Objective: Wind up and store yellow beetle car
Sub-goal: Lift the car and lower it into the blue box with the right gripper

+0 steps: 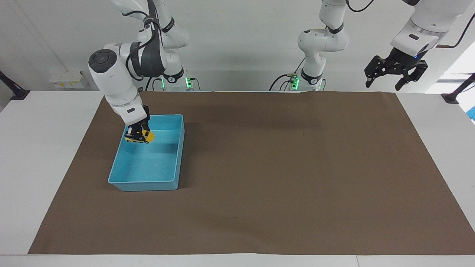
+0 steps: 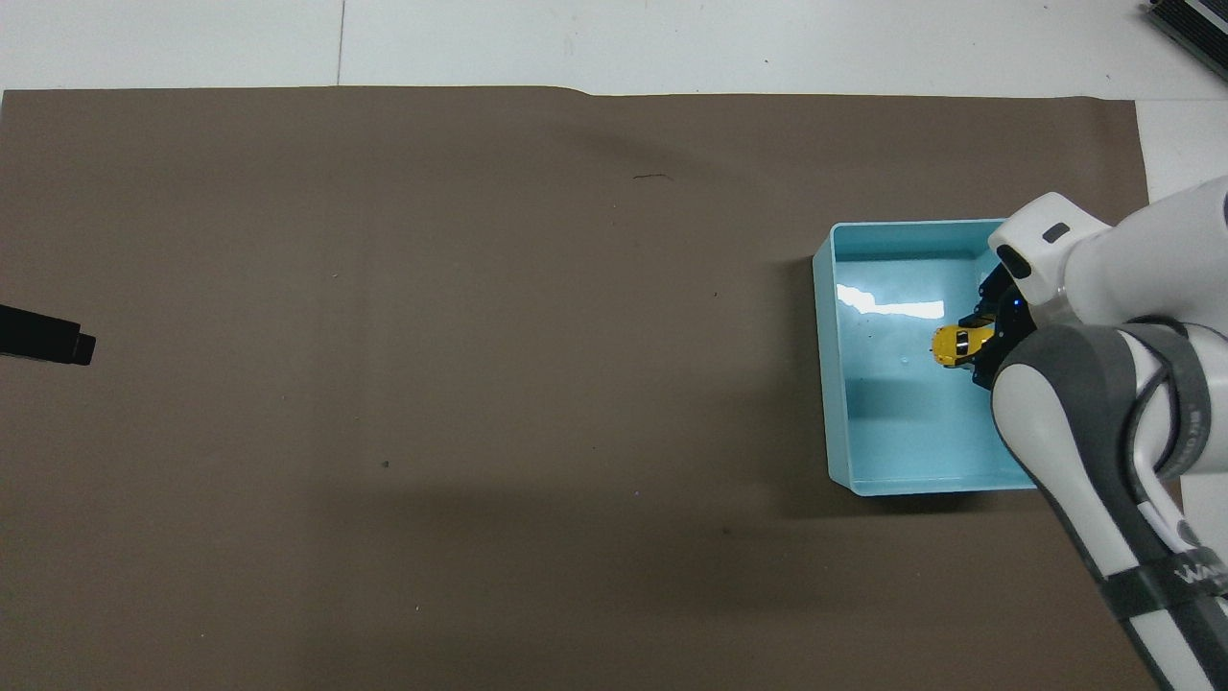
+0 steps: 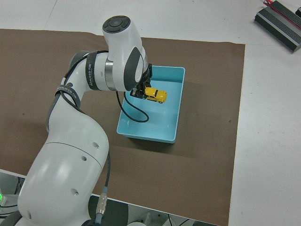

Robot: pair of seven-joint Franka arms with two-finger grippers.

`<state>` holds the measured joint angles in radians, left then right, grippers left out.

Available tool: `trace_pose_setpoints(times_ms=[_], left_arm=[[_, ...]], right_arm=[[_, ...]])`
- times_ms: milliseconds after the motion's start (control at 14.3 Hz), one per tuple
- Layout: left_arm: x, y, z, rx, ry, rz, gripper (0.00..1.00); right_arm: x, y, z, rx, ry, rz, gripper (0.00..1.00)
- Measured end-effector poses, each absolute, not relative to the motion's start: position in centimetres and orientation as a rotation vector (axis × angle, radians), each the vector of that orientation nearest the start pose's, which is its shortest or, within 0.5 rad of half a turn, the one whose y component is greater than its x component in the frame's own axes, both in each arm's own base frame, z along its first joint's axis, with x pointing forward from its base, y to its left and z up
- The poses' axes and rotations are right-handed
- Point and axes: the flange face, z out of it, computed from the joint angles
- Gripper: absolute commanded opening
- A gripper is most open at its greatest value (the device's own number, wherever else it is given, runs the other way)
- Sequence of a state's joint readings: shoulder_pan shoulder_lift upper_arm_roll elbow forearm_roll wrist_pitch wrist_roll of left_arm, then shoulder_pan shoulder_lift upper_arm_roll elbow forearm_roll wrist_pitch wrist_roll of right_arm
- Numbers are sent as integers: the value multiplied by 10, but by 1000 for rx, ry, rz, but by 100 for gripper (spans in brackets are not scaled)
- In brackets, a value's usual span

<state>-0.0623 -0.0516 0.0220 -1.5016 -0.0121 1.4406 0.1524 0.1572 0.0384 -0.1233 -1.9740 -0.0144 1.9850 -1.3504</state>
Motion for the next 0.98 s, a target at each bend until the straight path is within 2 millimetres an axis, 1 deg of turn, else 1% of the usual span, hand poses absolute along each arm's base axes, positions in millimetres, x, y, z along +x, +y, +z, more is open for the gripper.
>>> trace_pose_setpoints(times_ms=[140, 280, 420, 770, 840, 909, 979], left_arm=[[524, -22, 673, -3140, 306, 14, 100], [524, -22, 673, -3140, 306, 14, 100], [524, -22, 673, -3140, 306, 14, 100], [524, -22, 673, -3140, 306, 14, 100], [524, -22, 673, -3140, 306, 14, 100], [524, -22, 673, -3140, 306, 14, 100], [524, -22, 673, -3140, 306, 14, 100]], right_arm=[[552, 29, 420, -2396, -2044, 24, 0], [543, 32, 389, -2367, -2094, 3, 0], [536, 31, 367, -2346, -2125, -7, 0], [526, 30, 338, -2340, -2151, -28, 0], [526, 30, 334, -2340, -2153, -28, 5], [526, 30, 331, -2340, -2152, -25, 29], [526, 30, 330, -2339, -2152, -23, 75]])
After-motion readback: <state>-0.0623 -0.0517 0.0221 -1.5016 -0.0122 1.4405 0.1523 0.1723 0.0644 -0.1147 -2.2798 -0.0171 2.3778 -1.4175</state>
